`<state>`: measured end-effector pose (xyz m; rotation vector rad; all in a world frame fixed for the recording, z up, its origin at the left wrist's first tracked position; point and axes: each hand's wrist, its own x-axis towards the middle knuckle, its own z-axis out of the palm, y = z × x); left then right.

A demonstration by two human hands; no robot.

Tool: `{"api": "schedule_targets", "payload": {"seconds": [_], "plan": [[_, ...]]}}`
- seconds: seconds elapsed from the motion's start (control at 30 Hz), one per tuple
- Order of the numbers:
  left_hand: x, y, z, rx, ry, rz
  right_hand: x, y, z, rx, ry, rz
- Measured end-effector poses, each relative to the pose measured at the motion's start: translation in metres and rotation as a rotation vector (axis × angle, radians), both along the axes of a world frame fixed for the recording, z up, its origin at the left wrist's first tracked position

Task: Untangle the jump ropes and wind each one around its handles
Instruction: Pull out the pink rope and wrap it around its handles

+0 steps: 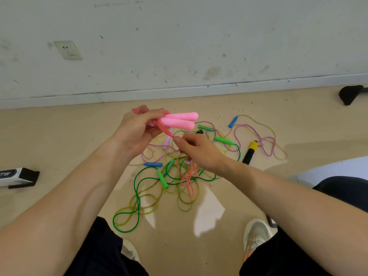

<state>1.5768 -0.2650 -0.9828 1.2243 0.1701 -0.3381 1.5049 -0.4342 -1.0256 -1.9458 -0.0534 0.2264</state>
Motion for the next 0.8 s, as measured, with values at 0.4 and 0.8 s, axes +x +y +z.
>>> {"api": "schedule_targets", "payload": {"seconds": [0.4,0.8], "plan": [[-0.017,0.006,0.013,0.258,-0.132,-0.494,0.036,-0.054,0.016,-0.378,0.056,0.29],[-0.007,0.012,-0.003,0.926,-0.72,-0.345,0.017,-0.025,0.048,0.333,0.432,0.184]]}}
